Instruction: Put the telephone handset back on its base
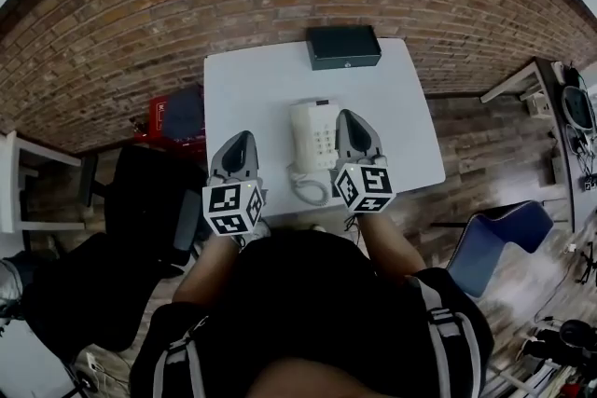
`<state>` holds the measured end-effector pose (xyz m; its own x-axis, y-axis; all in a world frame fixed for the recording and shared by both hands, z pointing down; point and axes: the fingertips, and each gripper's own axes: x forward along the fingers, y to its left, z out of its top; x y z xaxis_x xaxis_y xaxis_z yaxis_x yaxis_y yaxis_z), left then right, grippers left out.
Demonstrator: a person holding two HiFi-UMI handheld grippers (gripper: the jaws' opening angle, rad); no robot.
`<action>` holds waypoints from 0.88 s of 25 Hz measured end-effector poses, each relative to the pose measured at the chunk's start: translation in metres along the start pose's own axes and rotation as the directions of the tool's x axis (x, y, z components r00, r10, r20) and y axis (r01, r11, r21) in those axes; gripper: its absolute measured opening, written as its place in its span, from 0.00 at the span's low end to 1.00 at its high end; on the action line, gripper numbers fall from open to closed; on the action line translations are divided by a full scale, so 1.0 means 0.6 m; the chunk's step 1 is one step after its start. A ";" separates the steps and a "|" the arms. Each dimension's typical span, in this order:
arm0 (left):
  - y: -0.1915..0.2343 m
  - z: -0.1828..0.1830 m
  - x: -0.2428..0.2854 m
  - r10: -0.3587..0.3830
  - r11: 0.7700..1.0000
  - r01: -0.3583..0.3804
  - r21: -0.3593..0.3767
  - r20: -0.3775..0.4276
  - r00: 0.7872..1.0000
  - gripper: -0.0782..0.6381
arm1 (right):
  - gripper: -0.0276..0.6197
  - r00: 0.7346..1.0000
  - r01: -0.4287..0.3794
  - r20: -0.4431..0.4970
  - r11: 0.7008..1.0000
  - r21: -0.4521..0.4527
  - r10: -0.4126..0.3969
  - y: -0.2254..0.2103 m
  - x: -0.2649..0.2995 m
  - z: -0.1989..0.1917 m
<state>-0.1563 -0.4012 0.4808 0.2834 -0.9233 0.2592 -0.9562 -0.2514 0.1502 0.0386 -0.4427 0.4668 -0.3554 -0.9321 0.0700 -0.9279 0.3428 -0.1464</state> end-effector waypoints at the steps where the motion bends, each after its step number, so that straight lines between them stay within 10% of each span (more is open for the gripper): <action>1: -0.004 0.002 0.003 -0.007 1.000 0.007 0.003 0.003 1.000 0.11 | 0.04 1.000 -0.003 0.027 0.999 -0.036 0.004 0.004 -0.009 0.015; 22: -0.044 0.011 0.014 -0.075 0.997 0.075 0.032 0.001 0.997 0.11 | 0.04 0.999 0.008 0.046 0.990 -0.139 -0.001 0.020 -0.052 0.030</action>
<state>-0.1291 -0.4040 0.4730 0.3541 -0.9022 0.2462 -0.9342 -0.3288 0.1387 0.0406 -0.4113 0.4451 -0.3488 -0.9369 0.0246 -0.9372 0.3487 -0.0075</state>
